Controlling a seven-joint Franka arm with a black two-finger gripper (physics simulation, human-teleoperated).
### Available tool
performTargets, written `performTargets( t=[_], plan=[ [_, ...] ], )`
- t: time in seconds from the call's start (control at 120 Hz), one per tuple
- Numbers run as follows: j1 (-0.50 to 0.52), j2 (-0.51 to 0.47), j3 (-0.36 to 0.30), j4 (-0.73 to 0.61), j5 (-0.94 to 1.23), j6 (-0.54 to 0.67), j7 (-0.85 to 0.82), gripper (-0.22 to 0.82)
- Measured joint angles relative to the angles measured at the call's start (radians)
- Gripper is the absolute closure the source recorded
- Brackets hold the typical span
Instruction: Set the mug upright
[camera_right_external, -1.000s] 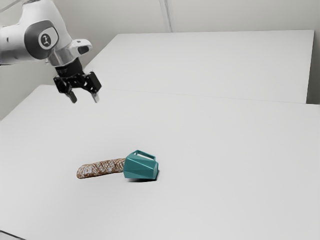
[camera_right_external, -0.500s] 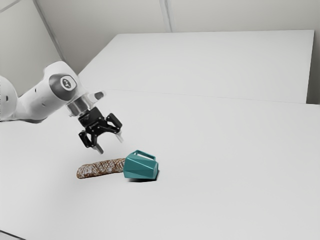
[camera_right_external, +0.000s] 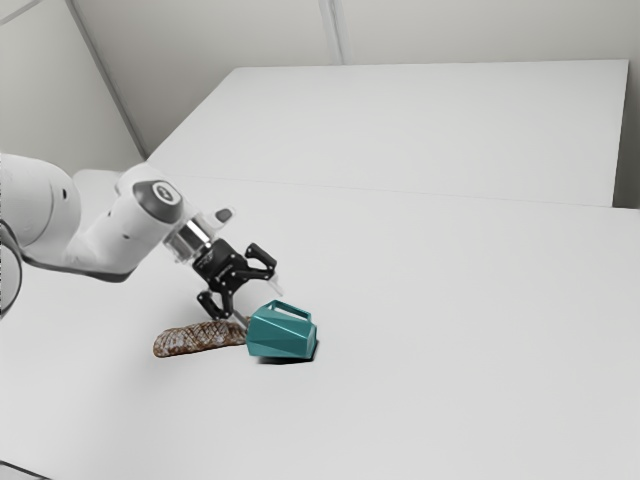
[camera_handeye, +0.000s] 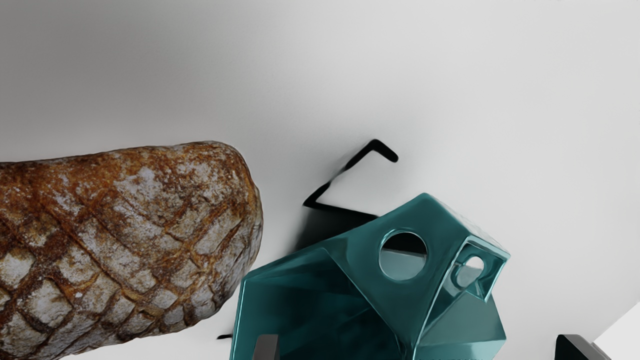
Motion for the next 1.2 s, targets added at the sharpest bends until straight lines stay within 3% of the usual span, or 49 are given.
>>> performTargets(
  t=[0.233, 0.45, 0.592, 0.842, 1.2],
  plan=[
    [-0.001, 0.026, -0.015, 0.002, -0.079, 0.010, -0.002, 0.01],
    [-0.008, 0.027, -0.025, 0.011, -0.087, 0.014, -0.004, 0.46],
    [-0.017, 0.026, -0.025, 0.021, -0.089, 0.018, -0.006, 0.64],
    [-0.023, 0.024, -0.084, 0.042, -0.088, 0.057, -0.017, 0.77],
    [-0.072, -0.014, -0.110, 0.046, 0.001, 0.117, -0.055, 0.78]
  ],
)
